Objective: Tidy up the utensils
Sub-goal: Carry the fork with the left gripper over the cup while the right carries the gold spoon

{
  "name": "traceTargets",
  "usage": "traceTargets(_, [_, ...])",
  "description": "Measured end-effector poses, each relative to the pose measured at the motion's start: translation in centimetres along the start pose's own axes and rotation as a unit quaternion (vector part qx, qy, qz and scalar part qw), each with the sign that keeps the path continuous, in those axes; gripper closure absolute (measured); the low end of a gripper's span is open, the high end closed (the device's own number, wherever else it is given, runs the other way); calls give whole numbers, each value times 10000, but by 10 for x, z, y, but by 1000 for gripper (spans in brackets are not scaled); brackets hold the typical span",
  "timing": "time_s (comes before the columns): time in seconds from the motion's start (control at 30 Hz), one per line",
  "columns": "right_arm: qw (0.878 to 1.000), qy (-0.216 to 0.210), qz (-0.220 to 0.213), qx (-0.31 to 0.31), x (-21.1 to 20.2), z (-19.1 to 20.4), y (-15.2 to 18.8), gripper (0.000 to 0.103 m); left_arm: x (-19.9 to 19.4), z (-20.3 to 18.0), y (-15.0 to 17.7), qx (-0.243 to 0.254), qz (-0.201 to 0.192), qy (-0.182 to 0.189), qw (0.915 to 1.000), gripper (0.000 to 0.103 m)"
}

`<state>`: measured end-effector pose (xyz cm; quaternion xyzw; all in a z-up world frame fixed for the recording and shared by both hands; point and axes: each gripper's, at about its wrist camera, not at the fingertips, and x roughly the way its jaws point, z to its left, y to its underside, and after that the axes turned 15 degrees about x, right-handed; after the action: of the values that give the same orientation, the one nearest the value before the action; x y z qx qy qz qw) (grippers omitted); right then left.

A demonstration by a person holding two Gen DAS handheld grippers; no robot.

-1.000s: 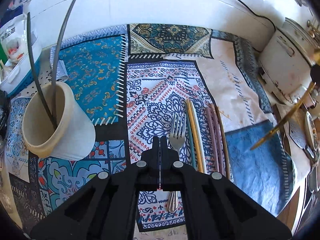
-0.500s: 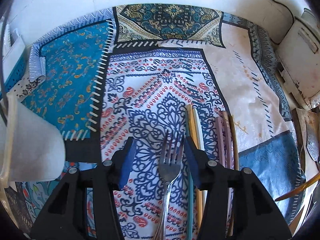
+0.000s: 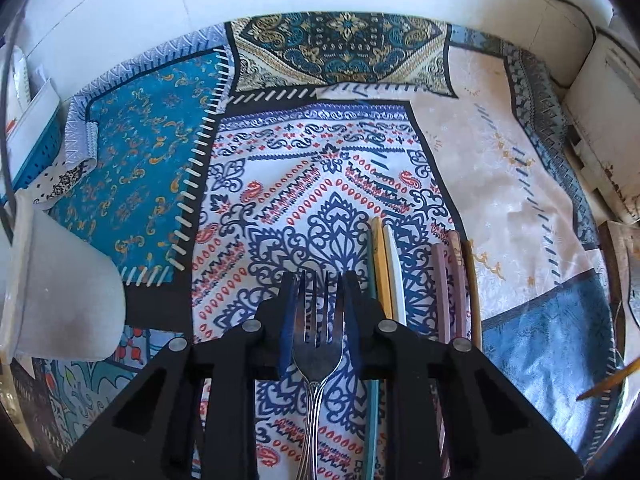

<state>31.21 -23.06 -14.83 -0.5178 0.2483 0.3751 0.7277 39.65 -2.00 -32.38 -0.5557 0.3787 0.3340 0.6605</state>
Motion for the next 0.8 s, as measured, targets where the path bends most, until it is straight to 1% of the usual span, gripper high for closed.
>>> traceTargets(0.13, [10000,-46,-15,-56,0,6,-1,100,-24,9,10,-114,-212,84,9997,81])
traceTargets(0.3, [9998,-141,-16,-129,2,18,-1,100,-72,25,29,-296,-675,197,9971,81])
traceTargets(0.47, [9991,-313,-38,-291,2,38,0,100,-109,36,39,-336,-1056,154,9937,81])
traceTargets(0.6, [9983,-421,-44,-412,1,53,2,100,-138,45,51,-458,-1326,181,9899,81])
traceTargets(0.8, [9965,-560,-52,-624,-1,75,5,100,-166,58,66,-670,-1529,155,9858,82])
